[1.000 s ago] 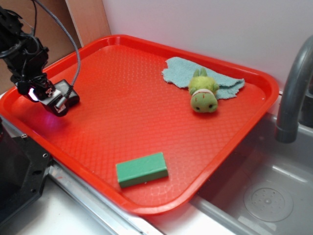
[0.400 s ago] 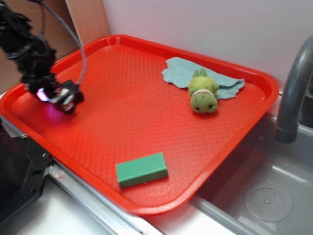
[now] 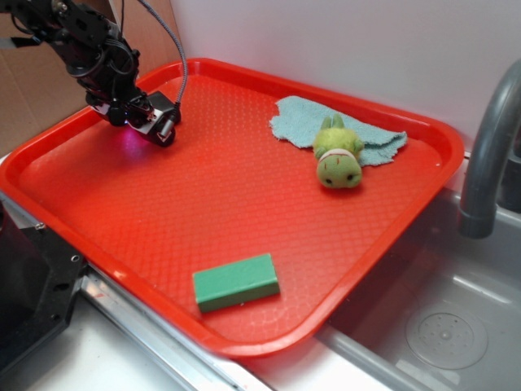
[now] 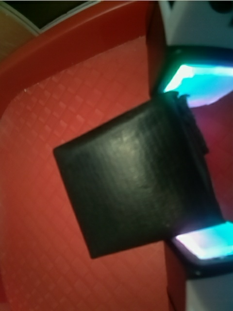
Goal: Grab the black box.
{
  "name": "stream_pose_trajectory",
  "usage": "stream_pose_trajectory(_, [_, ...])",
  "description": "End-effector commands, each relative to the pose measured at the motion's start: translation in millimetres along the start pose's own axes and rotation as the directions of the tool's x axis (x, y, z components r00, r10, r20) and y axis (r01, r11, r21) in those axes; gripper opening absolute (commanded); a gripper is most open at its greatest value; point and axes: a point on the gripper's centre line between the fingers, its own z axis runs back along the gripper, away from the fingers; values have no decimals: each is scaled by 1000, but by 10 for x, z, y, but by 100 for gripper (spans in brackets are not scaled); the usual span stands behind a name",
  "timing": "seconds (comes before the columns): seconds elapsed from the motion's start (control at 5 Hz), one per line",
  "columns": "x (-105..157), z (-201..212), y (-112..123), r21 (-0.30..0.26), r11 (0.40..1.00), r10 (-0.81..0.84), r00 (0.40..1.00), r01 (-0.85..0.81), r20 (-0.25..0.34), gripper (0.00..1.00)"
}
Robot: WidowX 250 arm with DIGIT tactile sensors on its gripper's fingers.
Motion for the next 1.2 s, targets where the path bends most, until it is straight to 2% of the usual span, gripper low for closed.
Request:
stream_pose_trajectory(0.0, [-483, 700, -245, -174, 980, -109, 993, 101, -36, 0])
stream_pose_trajectory(0.2, [-457, 1269, -429, -285, 951, -148, 986, 121, -75, 0])
stream_pose_trajectory(0.4, [-417, 1498, -469, -297, 947, -148, 987, 125, -57, 0])
stream_pose_trajectory(0.6, [-326, 1444, -467, -294, 950, -140, 986, 109, -86, 0])
stream_pose_trajectory(1.0, [-110, 1426, -501, -213, 972, -132, 983, 103, -126, 0])
